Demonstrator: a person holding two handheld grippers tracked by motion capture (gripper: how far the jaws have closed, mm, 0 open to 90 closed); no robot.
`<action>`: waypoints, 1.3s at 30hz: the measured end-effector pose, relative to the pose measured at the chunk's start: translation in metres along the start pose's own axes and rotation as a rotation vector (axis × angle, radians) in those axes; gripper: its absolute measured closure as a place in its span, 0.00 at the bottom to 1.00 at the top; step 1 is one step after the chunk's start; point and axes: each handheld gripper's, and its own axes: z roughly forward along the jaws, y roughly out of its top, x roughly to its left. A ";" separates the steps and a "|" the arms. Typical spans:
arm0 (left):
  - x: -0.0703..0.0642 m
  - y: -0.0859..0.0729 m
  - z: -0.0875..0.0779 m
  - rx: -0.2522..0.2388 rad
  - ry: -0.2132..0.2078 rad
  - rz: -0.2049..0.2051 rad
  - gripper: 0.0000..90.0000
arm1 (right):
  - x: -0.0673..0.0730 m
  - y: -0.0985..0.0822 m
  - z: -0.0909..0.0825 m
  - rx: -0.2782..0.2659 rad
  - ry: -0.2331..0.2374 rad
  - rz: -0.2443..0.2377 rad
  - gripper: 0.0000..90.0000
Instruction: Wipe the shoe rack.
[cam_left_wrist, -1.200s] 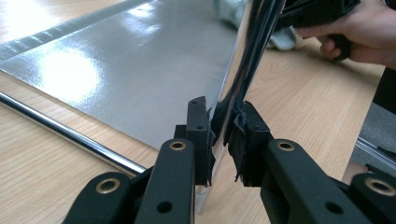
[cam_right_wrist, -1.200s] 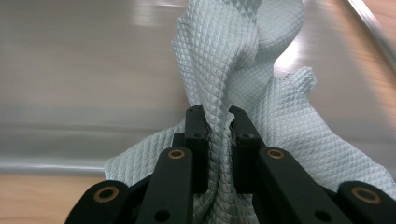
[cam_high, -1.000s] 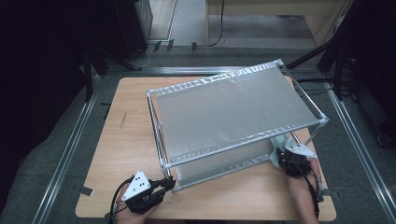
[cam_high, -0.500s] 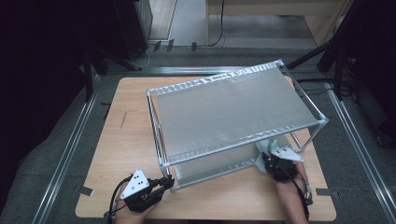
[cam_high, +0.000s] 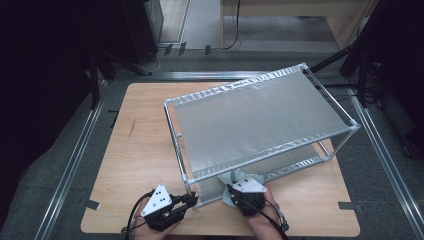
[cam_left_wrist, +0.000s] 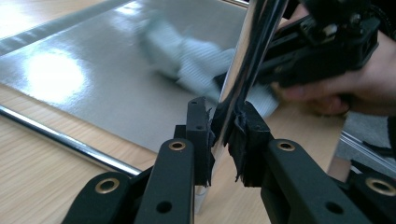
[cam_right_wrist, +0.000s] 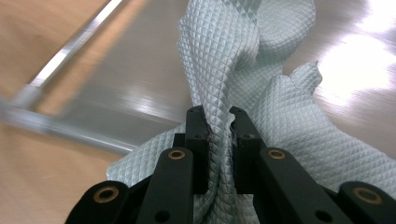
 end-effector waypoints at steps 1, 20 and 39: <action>-0.001 0.000 0.001 0.001 -0.003 0.003 0.87 | 0.007 0.000 0.000 -0.001 0.031 0.007 0.90; 0.020 -0.002 -0.012 -0.014 0.053 -0.026 0.87 | -0.120 -0.020 -0.028 0.001 -0.222 0.161 0.90; 0.035 -0.006 -0.022 -0.027 0.074 -0.064 0.86 | -0.162 -0.030 -0.036 -0.015 -0.386 0.250 0.90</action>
